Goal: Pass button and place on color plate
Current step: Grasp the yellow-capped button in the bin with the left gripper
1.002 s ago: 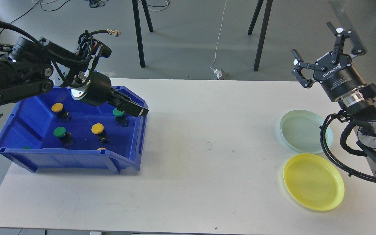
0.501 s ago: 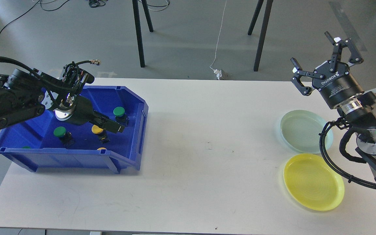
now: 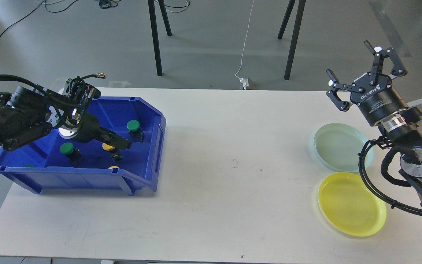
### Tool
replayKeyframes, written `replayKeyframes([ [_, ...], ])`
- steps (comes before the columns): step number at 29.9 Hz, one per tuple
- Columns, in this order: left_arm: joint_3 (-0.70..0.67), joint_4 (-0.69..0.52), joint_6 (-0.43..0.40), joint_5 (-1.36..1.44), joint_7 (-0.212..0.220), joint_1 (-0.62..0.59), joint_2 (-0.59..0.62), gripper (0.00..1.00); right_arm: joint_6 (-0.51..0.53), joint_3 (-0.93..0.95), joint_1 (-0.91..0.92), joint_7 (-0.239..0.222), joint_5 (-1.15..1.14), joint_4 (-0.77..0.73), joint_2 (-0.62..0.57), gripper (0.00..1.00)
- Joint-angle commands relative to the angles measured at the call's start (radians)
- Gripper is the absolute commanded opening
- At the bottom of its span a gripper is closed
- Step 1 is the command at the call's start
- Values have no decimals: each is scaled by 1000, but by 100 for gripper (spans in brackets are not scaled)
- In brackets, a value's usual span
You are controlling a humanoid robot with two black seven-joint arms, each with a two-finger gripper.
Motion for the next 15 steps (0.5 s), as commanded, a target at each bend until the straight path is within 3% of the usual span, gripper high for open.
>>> replayKeyframes([
  [1,-1,30,0,0,0,15,-5,100,0,5,-4,0,0,1,-1,99],
  [15,-1,101,1,-8,0,81,-34,97,0,22,-27,0,0,1,-3,99],
])
